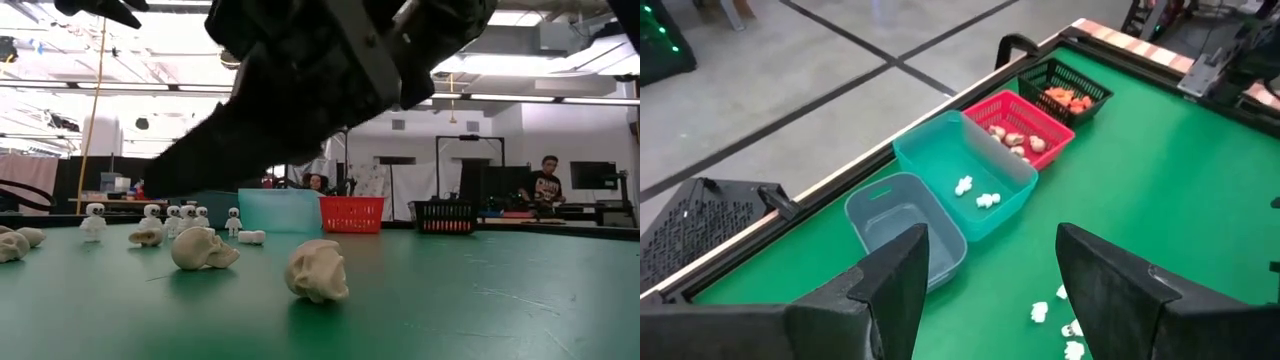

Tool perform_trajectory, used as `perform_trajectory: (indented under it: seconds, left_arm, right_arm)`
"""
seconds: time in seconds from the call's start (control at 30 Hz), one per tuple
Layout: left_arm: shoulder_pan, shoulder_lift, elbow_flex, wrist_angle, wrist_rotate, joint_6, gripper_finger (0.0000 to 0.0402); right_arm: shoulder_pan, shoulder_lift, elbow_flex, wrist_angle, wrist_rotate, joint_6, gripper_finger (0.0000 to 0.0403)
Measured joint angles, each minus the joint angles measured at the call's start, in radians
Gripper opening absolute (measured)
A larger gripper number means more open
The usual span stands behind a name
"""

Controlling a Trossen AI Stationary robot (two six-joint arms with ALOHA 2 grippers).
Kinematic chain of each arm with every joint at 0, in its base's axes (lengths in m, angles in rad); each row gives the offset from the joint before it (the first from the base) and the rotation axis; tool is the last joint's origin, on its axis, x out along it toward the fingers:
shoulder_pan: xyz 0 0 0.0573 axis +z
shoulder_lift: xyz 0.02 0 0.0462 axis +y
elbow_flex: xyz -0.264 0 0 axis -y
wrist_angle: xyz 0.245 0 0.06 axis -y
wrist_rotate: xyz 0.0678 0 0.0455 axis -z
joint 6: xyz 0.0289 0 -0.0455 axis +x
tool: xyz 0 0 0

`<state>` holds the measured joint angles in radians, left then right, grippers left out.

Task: Sort Halloween decoration
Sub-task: Put the white skull toy into the red bin

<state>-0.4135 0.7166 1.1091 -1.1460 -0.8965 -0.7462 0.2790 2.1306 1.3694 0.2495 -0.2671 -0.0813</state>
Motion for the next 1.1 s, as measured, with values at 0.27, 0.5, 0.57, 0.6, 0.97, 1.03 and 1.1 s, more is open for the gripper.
perform_trajectory:
  seconds: [0.27, 0.5, 0.57, 0.6, 0.97, 1.03, 1.1]
  left_arm:
    - [0.0, 0.001, 0.0, -0.015, -0.002, 0.004, 0.021]
    - [0.0, 0.001, 0.0, -0.018, -0.007, 0.004, 0.021]
    - [0.0, 0.0, 0.0, -0.018, -0.007, 0.004, 0.021]
    - [0.0, 0.001, 0.0, -0.017, -0.007, 0.003, 0.021]
    - [0.0, 0.001, 0.0, -0.016, -0.027, 0.002, 0.021]
    - [0.0, 0.001, 0.0, -0.016, -0.027, 0.002, 0.021]
    - [0.0, 0.001, 0.0, -0.016, -0.027, 0.002, 0.021]
  right_arm:
    - [0.002, 0.05, 0.001, -0.062, 0.01, 0.017, 0.0168]
    - [0.007, 0.119, 0.006, -0.06, 0.017, 0.051, 0.015]
    - [0.007, 0.124, 0.006, -0.065, 0.02, 0.077, 0.0139]
    - [0.007, 0.125, 0.006, -0.067, 0.021, 0.082, 0.0133]
    - [0.01, 0.12, 0.002, -0.081, 0.051, 0.105, 0.0063]
    - [0.009, 0.11, 0.003, -0.092, 0.052, 0.103, 0.0061]
    - [0.01, 0.092, 0.003, -0.108, 0.063, 0.083, 0.006]
